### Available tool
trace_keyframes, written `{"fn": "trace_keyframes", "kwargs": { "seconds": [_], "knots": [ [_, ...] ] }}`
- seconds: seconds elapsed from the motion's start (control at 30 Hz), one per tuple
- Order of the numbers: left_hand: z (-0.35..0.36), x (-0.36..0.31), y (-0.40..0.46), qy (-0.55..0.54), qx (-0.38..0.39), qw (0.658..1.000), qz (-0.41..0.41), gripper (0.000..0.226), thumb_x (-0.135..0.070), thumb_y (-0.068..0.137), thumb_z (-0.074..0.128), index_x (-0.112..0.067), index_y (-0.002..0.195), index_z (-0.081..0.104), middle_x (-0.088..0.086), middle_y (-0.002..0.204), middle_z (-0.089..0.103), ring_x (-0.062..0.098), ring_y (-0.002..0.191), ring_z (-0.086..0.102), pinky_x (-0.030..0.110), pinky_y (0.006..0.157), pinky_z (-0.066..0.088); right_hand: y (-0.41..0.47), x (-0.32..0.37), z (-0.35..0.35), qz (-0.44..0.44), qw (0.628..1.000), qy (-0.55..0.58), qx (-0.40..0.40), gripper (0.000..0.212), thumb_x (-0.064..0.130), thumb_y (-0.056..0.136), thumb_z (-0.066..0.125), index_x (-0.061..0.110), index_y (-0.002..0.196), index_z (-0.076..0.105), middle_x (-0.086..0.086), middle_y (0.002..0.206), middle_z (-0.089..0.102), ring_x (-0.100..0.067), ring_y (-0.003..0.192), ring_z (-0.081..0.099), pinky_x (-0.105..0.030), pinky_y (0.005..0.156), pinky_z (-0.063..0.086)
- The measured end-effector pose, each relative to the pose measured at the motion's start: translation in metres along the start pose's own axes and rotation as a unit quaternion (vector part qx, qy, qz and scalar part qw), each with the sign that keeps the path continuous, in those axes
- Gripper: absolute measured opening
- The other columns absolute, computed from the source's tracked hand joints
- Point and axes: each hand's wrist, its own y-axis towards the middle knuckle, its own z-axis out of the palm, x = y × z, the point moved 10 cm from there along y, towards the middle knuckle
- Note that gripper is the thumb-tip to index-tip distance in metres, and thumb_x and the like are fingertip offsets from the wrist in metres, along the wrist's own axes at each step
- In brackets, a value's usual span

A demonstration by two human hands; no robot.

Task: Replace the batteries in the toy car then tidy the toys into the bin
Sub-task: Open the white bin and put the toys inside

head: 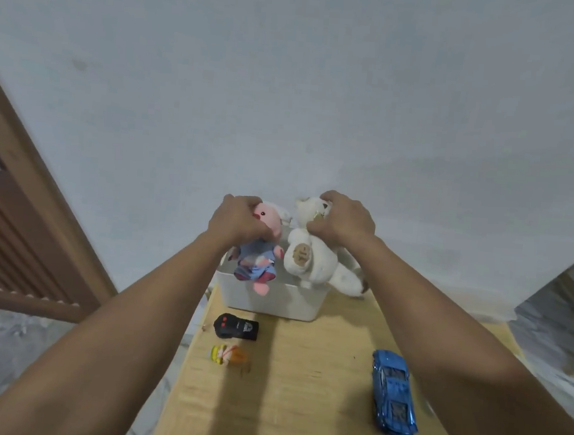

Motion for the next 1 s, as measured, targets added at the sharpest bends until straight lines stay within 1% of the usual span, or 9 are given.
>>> {"fn": "trace_keyframes", "kwargs": {
  "seconds": [0.07, 0.13, 0.27, 0.37, 0.5, 0.67, 0.83, 0.9, 1.0],
  "knots": [
    [-0.001, 0.002, 0.009, 0.04, -0.033, 0.999, 0.005, 0.059, -0.039, 0.061, 0.079, -0.03, 0.116, 0.061, 0.006, 0.112, 0.048, 0.028, 0.091, 0.058, 0.03, 0.069, 0.05, 0.01, 0.006, 0.006, -0.015, 0.999, -0.004, -0.032, 0.056, 0.035, 0.076, 0.064, 0.035, 0.13, 0.047, -0.003, 0.109, 0.065, -0.029, 0.098, 0.061, -0.029, 0.07, 0.043],
    [0.002, 0.005, 0.016, 0.061, -0.055, 0.997, 0.003, 0.058, -0.039, 0.067, 0.075, -0.031, 0.122, 0.057, 0.006, 0.111, 0.042, 0.031, 0.093, 0.057, 0.035, 0.077, 0.053, 0.019, 0.012, 0.017, -0.034, 0.998, -0.011, -0.044, 0.055, 0.033, 0.081, 0.062, 0.033, 0.132, 0.044, -0.006, 0.105, 0.065, -0.031, 0.094, 0.061, -0.03, 0.067, 0.042],
    [0.013, 0.014, 0.031, 0.079, -0.073, 0.994, -0.001, 0.055, -0.039, 0.071, 0.071, -0.03, 0.123, 0.056, 0.007, 0.11, 0.041, 0.032, 0.096, 0.054, 0.038, 0.082, 0.052, 0.033, 0.012, 0.043, -0.056, 0.997, -0.008, -0.049, 0.053, 0.03, 0.085, 0.061, 0.032, 0.133, 0.039, -0.01, 0.105, 0.063, -0.034, 0.095, 0.06, -0.035, 0.072, 0.045],
    [0.027, 0.026, 0.043, 0.088, -0.058, 0.994, -0.018, 0.057, -0.04, 0.071, 0.071, -0.032, 0.125, 0.055, 0.007, 0.11, 0.042, 0.032, 0.096, 0.055, 0.04, 0.084, 0.052, 0.042, 0.009, 0.066, -0.073, 0.996, -0.005, -0.048, 0.051, 0.031, 0.086, 0.06, 0.032, 0.132, 0.038, -0.009, 0.109, 0.06, -0.033, 0.095, 0.06, -0.033, 0.07, 0.04],
    [0.054, 0.044, 0.051, 0.108, -0.027, 0.993, -0.03, 0.047, -0.038, 0.073, 0.069, -0.029, 0.118, 0.057, 0.006, 0.107, 0.041, 0.032, 0.094, 0.057, 0.038, 0.08, 0.053, 0.046, -0.001, 0.098, -0.092, 0.995, -0.025, -0.033, 0.048, 0.033, 0.086, 0.06, 0.027, 0.13, 0.042, -0.01, 0.111, 0.061, -0.033, 0.1, 0.059, -0.038, 0.078, 0.047],
    [0.088, 0.073, 0.063, 0.129, 0.021, 0.989, -0.067, 0.06, -0.04, 0.076, 0.067, -0.031, 0.134, 0.05, 0.007, 0.133, 0.041, 0.03, 0.107, 0.056, 0.035, 0.085, 0.05, 0.06, -0.019, 0.135, -0.067, 0.997, -0.023, 0.017, 0.044, 0.033, 0.087, 0.06, 0.021, 0.128, 0.047, -0.01, 0.111, 0.066, -0.032, 0.106, 0.059, -0.038, 0.08, 0.05],
    [0.113, 0.088, 0.074, 0.142, 0.084, 0.983, -0.082, 0.057, -0.042, 0.076, 0.061, -0.036, 0.131, 0.048, 0.003, 0.123, 0.057, 0.025, 0.099, 0.06, 0.037, 0.085, 0.055, 0.069, -0.032, 0.161, -0.042, 0.996, -0.049, 0.059, 0.036, 0.029, 0.087, 0.06, 0.019, 0.12, 0.05, -0.011, 0.112, 0.066, -0.032, 0.106, 0.061, -0.037, 0.08, 0.05],
    [0.12, 0.092, 0.077, 0.152, 0.1, 0.98, -0.082, 0.055, -0.042, 0.076, 0.061, -0.036, 0.13, 0.048, 0.004, 0.121, 0.058, 0.026, 0.098, 0.06, 0.039, 0.086, 0.055, 0.071, -0.035, 0.168, -0.035, 0.995, -0.061, 0.068, 0.034, 0.026, 0.088, 0.06, 0.018, 0.119, 0.049, -0.012, 0.111, 0.066, -0.032, 0.104, 0.062, -0.037, 0.079, 0.05],
    [0.125, 0.098, 0.085, 0.181, 0.116, 0.974, -0.076, 0.054, -0.043, 0.078, 0.062, -0.034, 0.13, 0.049, 0.007, 0.12, 0.057, 0.028, 0.102, 0.059, 0.035, 0.088, 0.052, 0.071, -0.037, 0.178, -0.021, 0.996, -0.052, 0.073, 0.035, 0.017, 0.087, 0.061, 0.015, 0.12, 0.048, -0.012, 0.111, 0.066, -0.033, 0.105, 0.062, -0.038, 0.08, 0.05]
  ]
}}
